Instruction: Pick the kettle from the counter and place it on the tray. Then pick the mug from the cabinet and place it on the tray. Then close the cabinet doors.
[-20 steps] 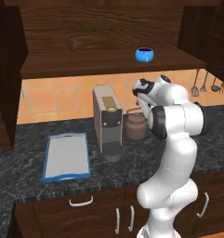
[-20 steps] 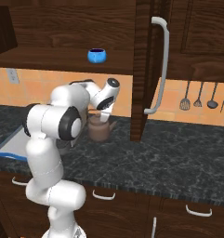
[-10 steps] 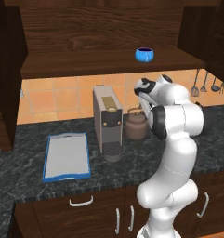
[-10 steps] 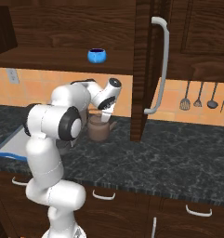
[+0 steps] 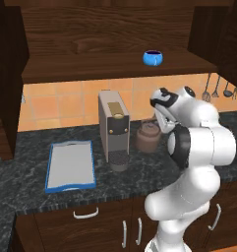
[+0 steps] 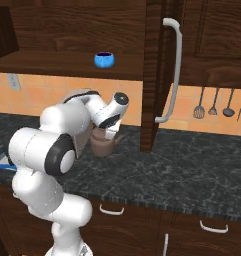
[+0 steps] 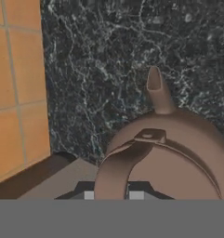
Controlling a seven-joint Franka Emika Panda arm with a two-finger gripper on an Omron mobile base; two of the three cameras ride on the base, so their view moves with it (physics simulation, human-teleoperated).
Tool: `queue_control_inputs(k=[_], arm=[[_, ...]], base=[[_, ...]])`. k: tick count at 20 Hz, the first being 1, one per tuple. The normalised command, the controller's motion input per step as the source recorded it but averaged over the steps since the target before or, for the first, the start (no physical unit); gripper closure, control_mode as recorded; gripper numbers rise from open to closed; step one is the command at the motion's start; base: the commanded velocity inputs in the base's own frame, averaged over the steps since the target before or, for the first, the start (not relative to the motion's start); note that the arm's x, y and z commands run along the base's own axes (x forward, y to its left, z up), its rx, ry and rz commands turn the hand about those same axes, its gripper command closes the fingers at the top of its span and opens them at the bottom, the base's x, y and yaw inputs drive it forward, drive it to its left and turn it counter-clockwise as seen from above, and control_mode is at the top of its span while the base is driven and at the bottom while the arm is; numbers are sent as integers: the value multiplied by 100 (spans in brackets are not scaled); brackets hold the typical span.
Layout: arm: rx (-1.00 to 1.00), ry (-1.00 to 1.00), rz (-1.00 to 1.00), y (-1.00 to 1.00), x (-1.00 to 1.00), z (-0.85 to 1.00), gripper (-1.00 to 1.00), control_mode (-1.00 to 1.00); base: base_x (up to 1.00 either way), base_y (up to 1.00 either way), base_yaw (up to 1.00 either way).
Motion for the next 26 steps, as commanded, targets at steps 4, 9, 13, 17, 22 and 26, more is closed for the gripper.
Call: queue_control_inputs(k=[4,9,13,17,22,26], arm=[[5,-10,-13,4,-80,66,100,-100],[5,-9,-16,1,-91,51,100,-100],[3,0,-12,7,-100,26,100,-100],[1,0,-9,29,-98,29,100,-100],[0,0,-6,52,-89,24,100,-100],[0,0,-7,82,-75,14,100,-100]], base=[[0,0,0],[0,0,0],[0,0,0],[0,0,0],[0,0,0],[0,0,0]])
